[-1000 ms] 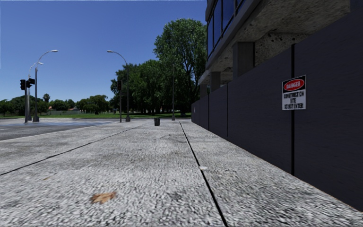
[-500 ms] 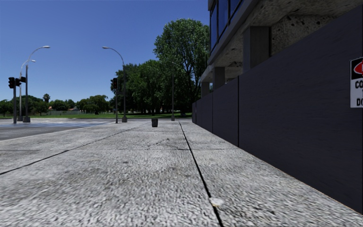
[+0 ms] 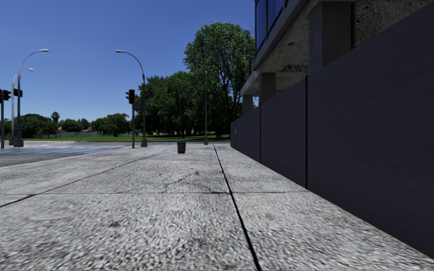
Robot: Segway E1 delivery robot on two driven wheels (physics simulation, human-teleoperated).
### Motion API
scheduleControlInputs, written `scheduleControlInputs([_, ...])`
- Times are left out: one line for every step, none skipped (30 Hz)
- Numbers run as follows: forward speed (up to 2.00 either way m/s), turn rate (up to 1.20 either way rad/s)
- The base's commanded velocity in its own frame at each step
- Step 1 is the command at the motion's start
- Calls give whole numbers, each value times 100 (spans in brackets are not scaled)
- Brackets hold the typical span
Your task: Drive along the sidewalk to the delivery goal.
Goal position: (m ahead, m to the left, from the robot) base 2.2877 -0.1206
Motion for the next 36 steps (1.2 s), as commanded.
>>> scheduleControlInputs([200, 0])
scheduleControlInputs([200, 0])
scheduleControlInputs([200, 0])
scheduleControlInputs([200, 0])
scheduleControlInputs([200, 0])
scheduleControlInputs([200, 0])
scheduleControlInputs([200, 0])
scheduleControlInputs([200, 0])
scheduleControlInputs([200, 0])
scheduleControlInputs([200, 0])
scheduleControlInputs([200, 0])
scheduleControlInputs([200, 0])
scheduleControlInputs([190, 0])
scheduleControlInputs([172, 0])
scheduleControlInputs([172, 0])
scheduleControlInputs([159, 0])
scheduleControlInputs([141, 0])
scheduleControlInputs([127, 0])
scheduleControlInputs([110, 0])
scheduleControlInputs([104, 0])
scheduleControlInputs([102, 0])
scheduleControlInputs([100, 0])
scheduleControlInputs([99, 0])
scheduleControlInputs([98, 0])
scheduleControlInputs([95, 0])
scheduleControlInputs([89, 0])
scheduleControlInputs([89, 0])
scheduleControlInputs([83, 0])
scheduleControlInputs([82, 0])
scheduleControlInputs([81, 0])
scheduleControlInputs([81, 0])
scheduleControlInputs([81, 0])
scheduleControlInputs([81, 0])
scheduleControlInputs([81, 0])
scheduleControlInputs([80, 0])
scheduleControlInputs([80, 0])
